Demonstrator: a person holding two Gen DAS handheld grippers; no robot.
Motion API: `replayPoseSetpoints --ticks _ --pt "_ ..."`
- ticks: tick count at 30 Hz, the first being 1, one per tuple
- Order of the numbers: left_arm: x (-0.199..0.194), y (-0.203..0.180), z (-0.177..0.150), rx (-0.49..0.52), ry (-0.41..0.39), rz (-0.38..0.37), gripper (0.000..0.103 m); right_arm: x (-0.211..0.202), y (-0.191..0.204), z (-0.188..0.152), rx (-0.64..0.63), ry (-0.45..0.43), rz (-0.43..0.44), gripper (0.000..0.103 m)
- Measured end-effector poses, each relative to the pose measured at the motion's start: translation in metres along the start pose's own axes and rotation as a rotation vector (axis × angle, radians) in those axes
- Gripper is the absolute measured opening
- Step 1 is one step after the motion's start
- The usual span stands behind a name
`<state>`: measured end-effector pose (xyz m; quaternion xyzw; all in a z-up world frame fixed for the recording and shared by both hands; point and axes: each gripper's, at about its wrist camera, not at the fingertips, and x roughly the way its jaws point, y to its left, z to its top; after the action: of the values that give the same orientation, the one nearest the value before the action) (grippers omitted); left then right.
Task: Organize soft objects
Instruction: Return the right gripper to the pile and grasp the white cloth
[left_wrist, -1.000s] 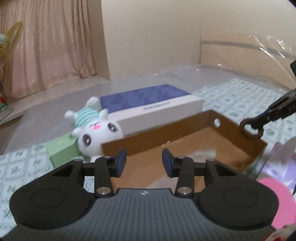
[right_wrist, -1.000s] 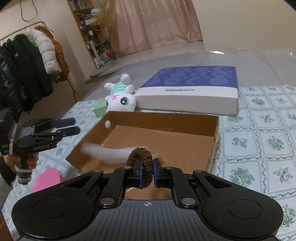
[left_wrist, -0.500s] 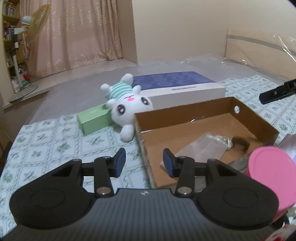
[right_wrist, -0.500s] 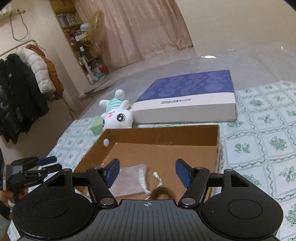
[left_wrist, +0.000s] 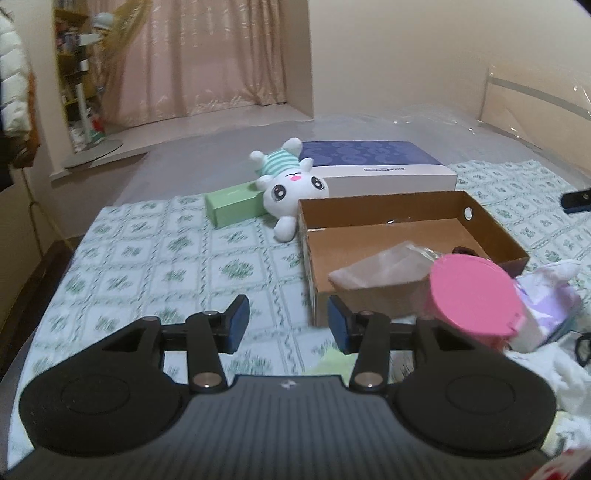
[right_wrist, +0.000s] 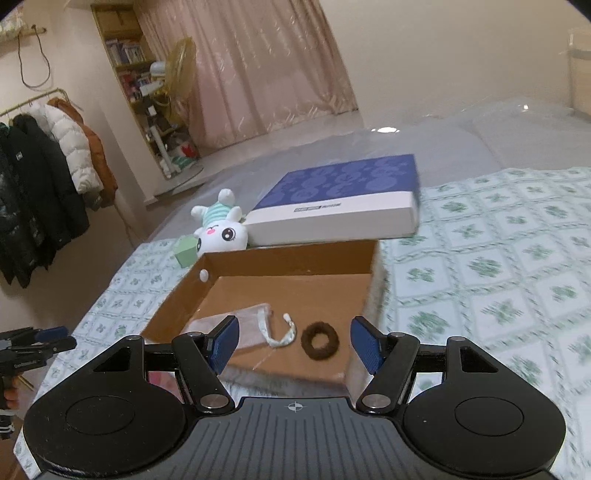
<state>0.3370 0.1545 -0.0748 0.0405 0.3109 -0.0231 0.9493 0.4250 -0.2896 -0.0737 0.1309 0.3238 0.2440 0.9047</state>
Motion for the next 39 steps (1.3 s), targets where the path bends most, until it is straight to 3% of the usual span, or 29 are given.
replayPoseSetpoints --ticks 9,17,24,27,39 --pt "-0.083 0.001 -0.030 -0.128 0.021 0.101 0.045 -0.100 0.016 -0.048 -0.002 -0.048 -0.049 0.067" --pt "-0.144 -0.005 -0.057 -0.185 0.015 0.138 0.046 -0.148 0.036 -0.094 0.018 -0.024 -0.052 0.067" --pt "-0.177 -0.017 -0.080 -0.220 0.006 0.165 0.047 -0.148 0.059 -0.127 0.000 0.053 -0.030 0.066" --pt "-0.185 -0.021 -0.089 -0.232 0.012 0.157 0.047 -0.139 0.065 -0.134 -0.015 0.079 -0.023 0.061" --pt "-0.168 -0.031 -0.110 -0.257 0.060 0.125 0.047 -0.097 0.068 -0.149 -0.077 0.160 -0.027 0.050"
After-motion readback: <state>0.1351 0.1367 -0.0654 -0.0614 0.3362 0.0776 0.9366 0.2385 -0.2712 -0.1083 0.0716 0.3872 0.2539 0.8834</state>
